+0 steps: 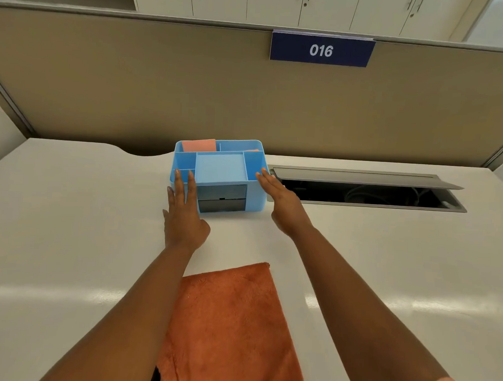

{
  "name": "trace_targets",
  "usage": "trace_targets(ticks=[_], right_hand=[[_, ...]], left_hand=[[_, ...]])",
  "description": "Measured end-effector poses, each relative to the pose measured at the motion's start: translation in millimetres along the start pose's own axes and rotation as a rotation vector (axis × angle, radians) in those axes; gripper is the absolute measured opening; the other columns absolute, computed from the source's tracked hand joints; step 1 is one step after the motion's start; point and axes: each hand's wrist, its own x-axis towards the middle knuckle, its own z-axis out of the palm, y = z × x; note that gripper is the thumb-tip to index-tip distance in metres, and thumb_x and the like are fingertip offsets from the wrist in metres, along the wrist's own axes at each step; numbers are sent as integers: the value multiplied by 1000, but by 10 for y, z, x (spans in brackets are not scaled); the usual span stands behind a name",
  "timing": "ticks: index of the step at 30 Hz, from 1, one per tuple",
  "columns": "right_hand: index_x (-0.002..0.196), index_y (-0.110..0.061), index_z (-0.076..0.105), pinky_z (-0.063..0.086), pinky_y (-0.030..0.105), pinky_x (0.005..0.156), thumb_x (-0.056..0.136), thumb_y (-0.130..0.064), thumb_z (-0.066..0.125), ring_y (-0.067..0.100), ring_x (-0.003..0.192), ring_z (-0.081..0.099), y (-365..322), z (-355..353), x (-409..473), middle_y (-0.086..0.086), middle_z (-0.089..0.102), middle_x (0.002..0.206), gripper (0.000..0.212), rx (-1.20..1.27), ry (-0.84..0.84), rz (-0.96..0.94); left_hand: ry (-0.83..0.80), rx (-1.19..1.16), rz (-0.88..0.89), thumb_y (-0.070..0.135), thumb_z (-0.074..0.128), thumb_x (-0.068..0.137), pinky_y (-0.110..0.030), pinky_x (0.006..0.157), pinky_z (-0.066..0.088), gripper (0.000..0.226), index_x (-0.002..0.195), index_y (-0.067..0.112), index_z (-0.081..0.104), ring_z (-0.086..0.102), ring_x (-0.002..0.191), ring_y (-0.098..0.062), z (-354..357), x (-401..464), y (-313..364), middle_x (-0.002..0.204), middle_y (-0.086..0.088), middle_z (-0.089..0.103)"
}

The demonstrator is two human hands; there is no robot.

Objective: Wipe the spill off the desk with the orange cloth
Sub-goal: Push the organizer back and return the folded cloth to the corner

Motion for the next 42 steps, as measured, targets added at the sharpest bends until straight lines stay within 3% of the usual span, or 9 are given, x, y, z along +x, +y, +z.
trace_targets(ticks=[11,17,21,25,28,34,36,40,42], right_hand=[[147,-22,11,26,39,115,76,25,35,19,139,29,24,-79,120,-2,5,158,88,-129,-106,39],[146,-19,-2,22,41,115,78,22,41,21,141,23,-54,-100,63,0,-8,158,91,-122,-172,83],[144,-19,25,40,32,103,85,11,48,24,128,45,-99,-10,-362,7,38,148,70,93,66,502],[110,-4,63,49,29,84,92,-17,49,25,102,63,-245,98,-908,12,67,114,26,-13,27,674],[104,-7,61,48,31,79,91,-43,46,26,100,63,-471,88,-1177,8,67,109,41,-71,-179,775],[124,-16,51,46,34,92,81,-68,40,24,115,56,-787,72,-1416,4,57,129,68,-272,-470,772],[127,-15,48,45,36,95,79,-64,50,25,118,54,-825,76,-1498,5,54,132,68,-207,-509,780],[131,-4,41,44,36,98,80,-41,64,29,120,51,-915,76,-1672,14,49,135,67,359,-414,847],[130,-5,43,45,36,98,82,-36,62,29,118,52,-1005,125,-1767,13,52,133,60,342,-392,797]], left_hand=[[-109,101,6,1,63,78,-60,113,14,104,143,26,-14,1,145,-32,10,258,50,155,-1,-22],[-163,-41,20,4,57,85,-65,111,6,96,142,24,-17,1,145,-29,-210,226,82,156,-3,-19],[-8,-95,-47,0,52,86,-61,113,7,89,143,28,-11,6,145,-28,-324,-42,-49,157,0,-12],[-56,-69,-127,2,47,89,-55,117,6,76,145,23,-1,6,145,-28,-368,-408,-249,158,-5,-1],[-145,-10,-196,6,41,91,-50,119,11,63,145,16,9,16,143,-29,-405,-691,-329,155,-11,18],[-187,42,-276,21,40,92,-43,100,40,48,138,10,33,45,124,-32,-467,-1183,-306,136,-16,49],[-187,36,-281,28,44,92,-46,100,38,50,137,11,34,43,124,-33,-489,-1298,-317,136,-16,45],[-217,-56,-304,30,52,89,-48,102,37,57,137,9,32,39,127,-36,-596,-1444,-383,138,-19,39],[-238,-84,-277,26,54,88,-47,104,36,57,137,8,30,38,127,-36,-628,-1503,-409,139,-20,38]])
